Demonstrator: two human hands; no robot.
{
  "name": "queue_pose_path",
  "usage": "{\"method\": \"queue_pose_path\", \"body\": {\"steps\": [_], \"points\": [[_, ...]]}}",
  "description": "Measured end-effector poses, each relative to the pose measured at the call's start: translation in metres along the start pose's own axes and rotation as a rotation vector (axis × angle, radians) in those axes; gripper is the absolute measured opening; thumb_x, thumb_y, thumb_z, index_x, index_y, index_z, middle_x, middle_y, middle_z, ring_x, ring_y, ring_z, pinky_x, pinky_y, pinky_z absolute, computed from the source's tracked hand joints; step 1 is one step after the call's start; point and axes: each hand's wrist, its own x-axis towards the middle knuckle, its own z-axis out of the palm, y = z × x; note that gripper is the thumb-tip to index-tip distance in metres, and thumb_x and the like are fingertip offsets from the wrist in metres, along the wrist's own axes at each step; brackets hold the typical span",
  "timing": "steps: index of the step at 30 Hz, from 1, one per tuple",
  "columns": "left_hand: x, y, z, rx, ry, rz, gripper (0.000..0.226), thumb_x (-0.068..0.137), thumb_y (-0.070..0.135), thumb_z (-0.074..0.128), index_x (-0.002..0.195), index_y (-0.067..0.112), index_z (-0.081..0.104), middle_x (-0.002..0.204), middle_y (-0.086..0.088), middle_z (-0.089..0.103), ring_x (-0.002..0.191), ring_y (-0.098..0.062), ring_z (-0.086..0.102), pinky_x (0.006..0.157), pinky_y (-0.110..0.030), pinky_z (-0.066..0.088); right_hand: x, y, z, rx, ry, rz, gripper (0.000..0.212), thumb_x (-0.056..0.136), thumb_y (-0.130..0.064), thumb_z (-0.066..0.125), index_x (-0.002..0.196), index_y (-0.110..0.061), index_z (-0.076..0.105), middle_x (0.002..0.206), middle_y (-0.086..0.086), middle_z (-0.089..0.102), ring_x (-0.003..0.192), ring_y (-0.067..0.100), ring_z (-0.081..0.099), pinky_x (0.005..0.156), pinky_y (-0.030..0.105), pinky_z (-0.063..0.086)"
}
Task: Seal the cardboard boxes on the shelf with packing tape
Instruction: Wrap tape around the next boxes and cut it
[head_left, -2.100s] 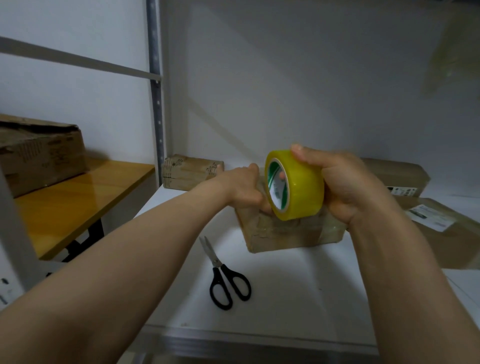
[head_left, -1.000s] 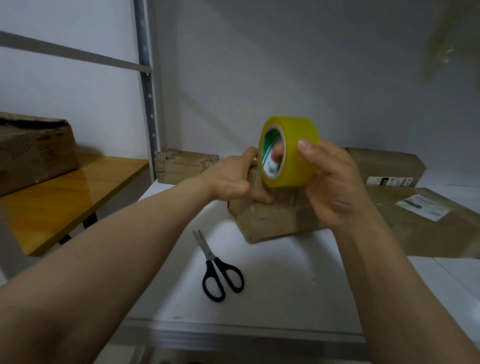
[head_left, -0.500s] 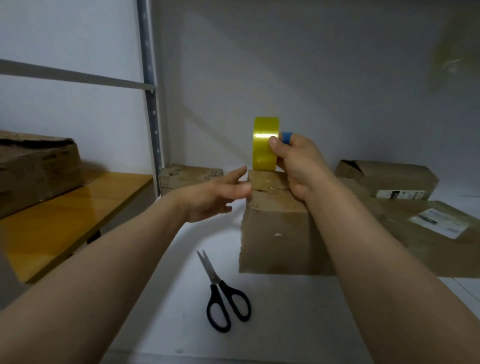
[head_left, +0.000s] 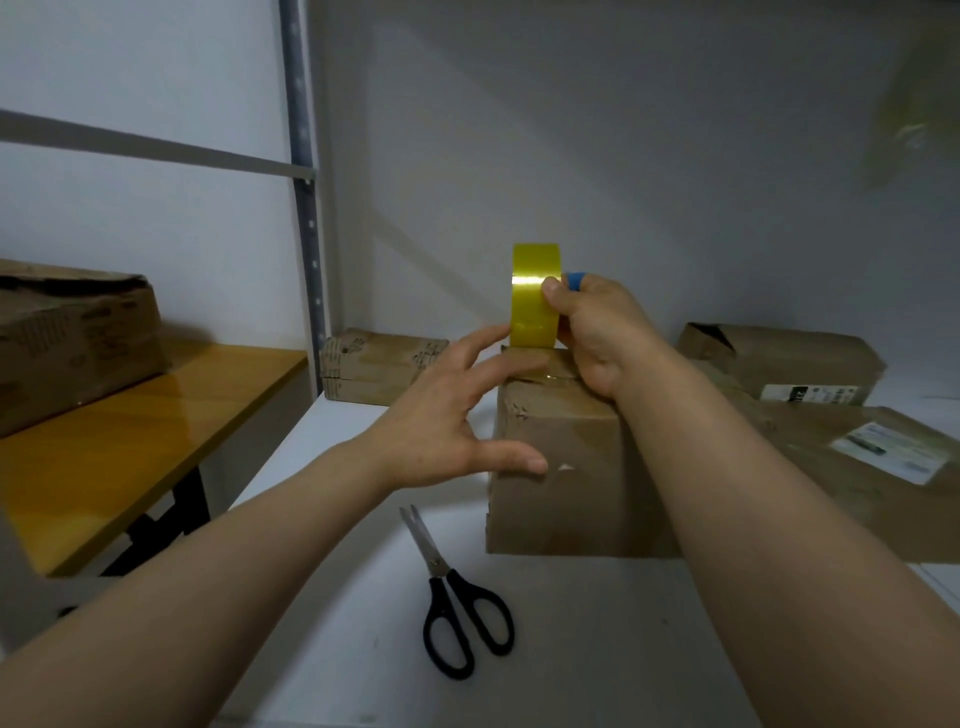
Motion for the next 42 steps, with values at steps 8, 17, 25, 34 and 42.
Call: {"method": "queue_pose_path", "body": {"steps": [8,17,25,34,42], "points": [[-0.001,-0.010,0.009,-0.085,0.013,-0.027,0.074,0.070,0.072,0.072,0.137,0.055,0.047,0.143,0.017,0.031,0.134,0.003,0.033,0.109,-0.020,0.031,-0.003,0.001,0.012,0.049,0.092,-0.011,0.013,0.100,-0.017,0.061,0.109,-0.007,0.063,0.095,0.011,0.067,0.081,0.022,0.066,0.071,0.038,0.059],[0.004,0.001,0.010,-0.054,0.070,-0.147,0.077,0.058,0.084,0.068,0.128,0.058,0.051,0.129,0.020,0.035,0.122,-0.003,0.045,0.105,-0.036,0.046,-0.034,-0.022,0.014,-0.114,0.178,-0.172,0.017,0.092,-0.024,0.072,0.084,-0.011,0.064,0.078,0.005,0.063,0.070,0.018,0.061,0.059,0.025,0.051],[0.006,0.007,0.011,0.041,0.105,-0.211,0.080,0.059,0.089,0.066,0.130,0.055,0.046,0.128,0.018,0.039,0.117,-0.008,0.054,0.094,-0.040,0.052,-0.067,-0.061,-0.007,-0.068,0.157,-0.120,0.015,0.088,-0.026,0.074,0.084,-0.013,0.068,0.081,0.004,0.070,0.070,0.018,0.068,0.065,0.030,0.057],[0.008,0.028,0.013,0.109,0.144,-0.338,0.093,0.051,0.088,0.073,0.121,0.036,0.039,0.119,0.016,0.057,0.099,-0.012,0.061,0.079,-0.041,0.055,-0.087,-0.044,-0.025,-0.037,0.112,0.002,0.016,0.091,-0.029,0.070,0.096,-0.014,0.069,0.089,0.004,0.072,0.072,0.015,0.068,0.057,0.023,0.050],[0.028,0.024,-0.003,0.118,-0.014,-0.232,0.152,0.046,0.077,0.084,0.156,0.038,-0.013,0.163,-0.005,0.013,0.150,-0.030,0.010,0.122,-0.053,0.019,-0.098,-0.042,-0.030,-0.034,0.107,0.009,0.018,0.094,-0.033,0.067,0.100,-0.015,0.068,0.098,0.006,0.072,0.088,0.021,0.067,0.078,0.035,0.051]]}}
